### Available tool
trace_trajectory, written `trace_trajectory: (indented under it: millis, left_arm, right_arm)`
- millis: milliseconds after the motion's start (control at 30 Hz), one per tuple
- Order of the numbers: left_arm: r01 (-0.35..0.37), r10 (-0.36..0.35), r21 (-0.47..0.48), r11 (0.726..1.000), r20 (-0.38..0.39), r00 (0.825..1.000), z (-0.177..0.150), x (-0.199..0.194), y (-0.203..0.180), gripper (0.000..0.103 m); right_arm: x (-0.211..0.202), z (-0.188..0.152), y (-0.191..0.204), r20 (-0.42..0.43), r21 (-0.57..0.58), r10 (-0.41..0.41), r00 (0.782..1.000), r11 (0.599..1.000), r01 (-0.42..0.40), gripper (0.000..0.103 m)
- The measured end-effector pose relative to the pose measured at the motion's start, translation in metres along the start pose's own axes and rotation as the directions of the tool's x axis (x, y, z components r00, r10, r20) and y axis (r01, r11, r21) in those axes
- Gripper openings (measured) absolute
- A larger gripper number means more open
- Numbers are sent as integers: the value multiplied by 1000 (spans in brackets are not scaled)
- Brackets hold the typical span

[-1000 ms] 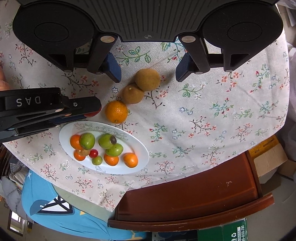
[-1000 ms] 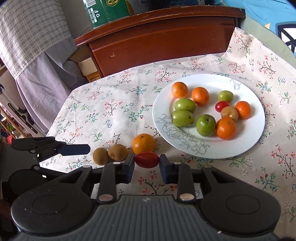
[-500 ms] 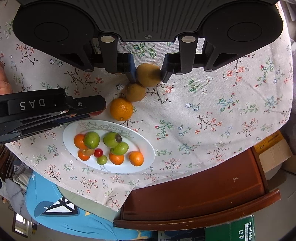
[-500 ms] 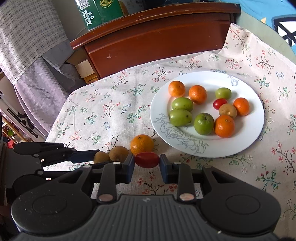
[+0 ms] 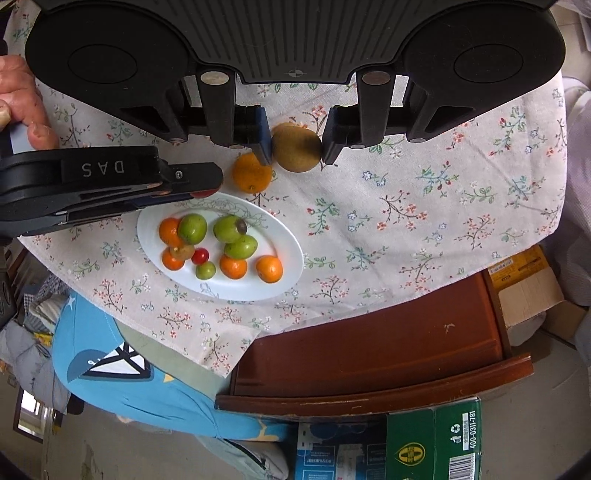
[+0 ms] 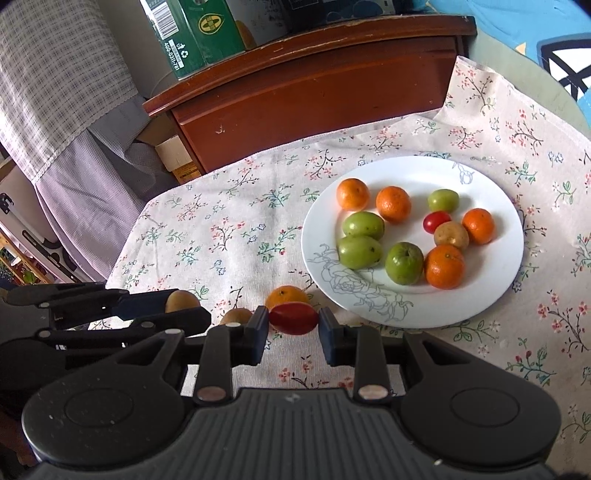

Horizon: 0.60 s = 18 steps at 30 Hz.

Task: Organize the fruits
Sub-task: 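Carry the tomato and kiwi over the white plate and open both grippers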

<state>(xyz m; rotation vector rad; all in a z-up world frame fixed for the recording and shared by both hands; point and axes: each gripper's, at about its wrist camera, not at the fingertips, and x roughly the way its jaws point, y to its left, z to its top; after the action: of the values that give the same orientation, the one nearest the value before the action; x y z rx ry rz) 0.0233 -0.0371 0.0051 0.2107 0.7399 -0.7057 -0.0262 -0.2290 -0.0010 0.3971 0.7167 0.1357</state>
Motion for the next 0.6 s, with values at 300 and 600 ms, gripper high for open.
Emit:
trace_trajectory:
  millis: [300, 600]
  left_arm:
    - [19, -17, -32, 999, 76, 997, 22, -13, -12, 27]
    - [55, -51, -32, 998, 129, 990, 54, -9, -25, 27]
  right_arm:
    - [-21, 20, -10, 85, 27, 12, 996, 1000, -15, 29]
    - [-46, 57, -34, 199, 66, -30, 980, 998, 17, 30]
